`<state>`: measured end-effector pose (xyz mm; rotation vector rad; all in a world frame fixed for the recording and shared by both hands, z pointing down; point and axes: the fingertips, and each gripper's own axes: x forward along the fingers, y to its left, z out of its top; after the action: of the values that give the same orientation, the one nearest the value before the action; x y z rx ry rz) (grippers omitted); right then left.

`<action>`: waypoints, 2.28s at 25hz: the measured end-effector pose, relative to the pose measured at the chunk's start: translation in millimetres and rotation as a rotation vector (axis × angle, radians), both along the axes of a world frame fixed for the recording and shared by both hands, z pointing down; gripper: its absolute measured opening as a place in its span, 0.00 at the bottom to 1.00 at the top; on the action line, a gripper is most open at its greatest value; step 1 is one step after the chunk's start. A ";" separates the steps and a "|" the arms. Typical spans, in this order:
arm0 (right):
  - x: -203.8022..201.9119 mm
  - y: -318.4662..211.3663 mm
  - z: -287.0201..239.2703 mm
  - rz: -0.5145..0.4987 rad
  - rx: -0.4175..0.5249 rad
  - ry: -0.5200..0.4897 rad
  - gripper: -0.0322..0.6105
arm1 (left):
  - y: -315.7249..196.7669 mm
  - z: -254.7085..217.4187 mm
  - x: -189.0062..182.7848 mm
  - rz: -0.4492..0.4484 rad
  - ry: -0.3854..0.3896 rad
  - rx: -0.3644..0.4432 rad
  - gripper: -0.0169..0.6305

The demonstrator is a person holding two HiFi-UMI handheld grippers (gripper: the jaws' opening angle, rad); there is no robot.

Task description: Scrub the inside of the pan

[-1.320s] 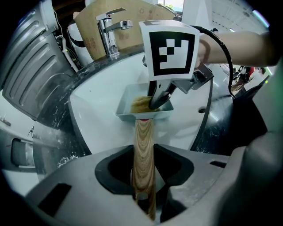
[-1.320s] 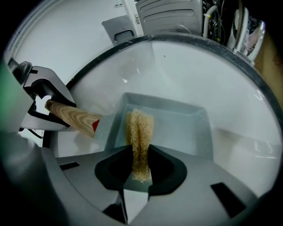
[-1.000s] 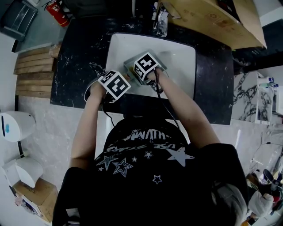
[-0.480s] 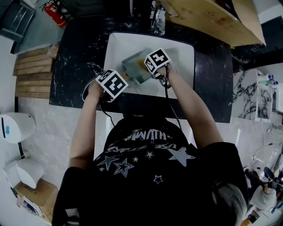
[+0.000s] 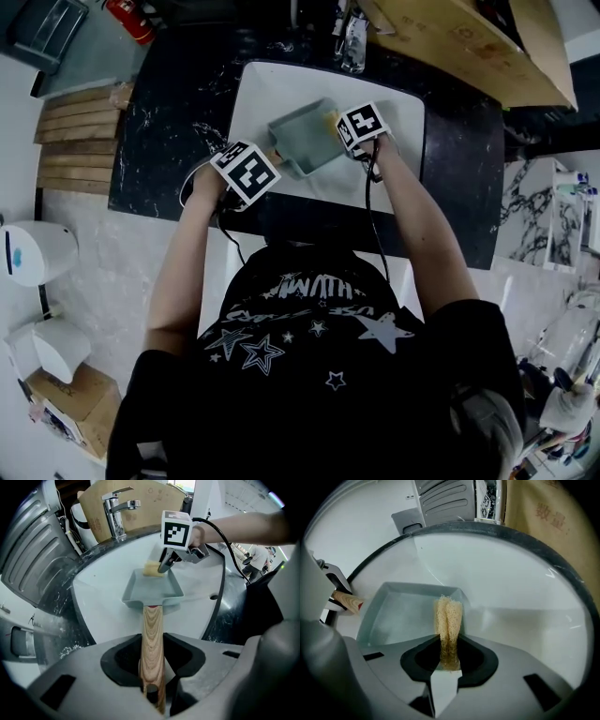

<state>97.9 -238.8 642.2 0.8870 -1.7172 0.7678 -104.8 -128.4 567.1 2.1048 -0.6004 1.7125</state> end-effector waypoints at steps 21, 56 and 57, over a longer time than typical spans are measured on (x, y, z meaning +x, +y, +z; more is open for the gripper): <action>-7.2 15.2 16.0 -0.126 -0.067 0.118 0.18 | 0.2 1.0 -0.7 -0.004 -0.012 0.000 0.25; -108.3 80.5 -20.8 -0.131 -0.240 -0.155 0.19 | 0.7 1.1 -0.4 -0.003 0.013 -0.013 0.25; -108.4 80.5 -20.8 -0.126 -0.243 -0.158 0.19 | 0.6 1.0 -0.3 -0.003 0.014 -0.012 0.25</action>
<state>-10.5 -158.2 621.5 0.5603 -1.7528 0.9582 -105.0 -127.9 568.1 2.1046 -0.5871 1.6947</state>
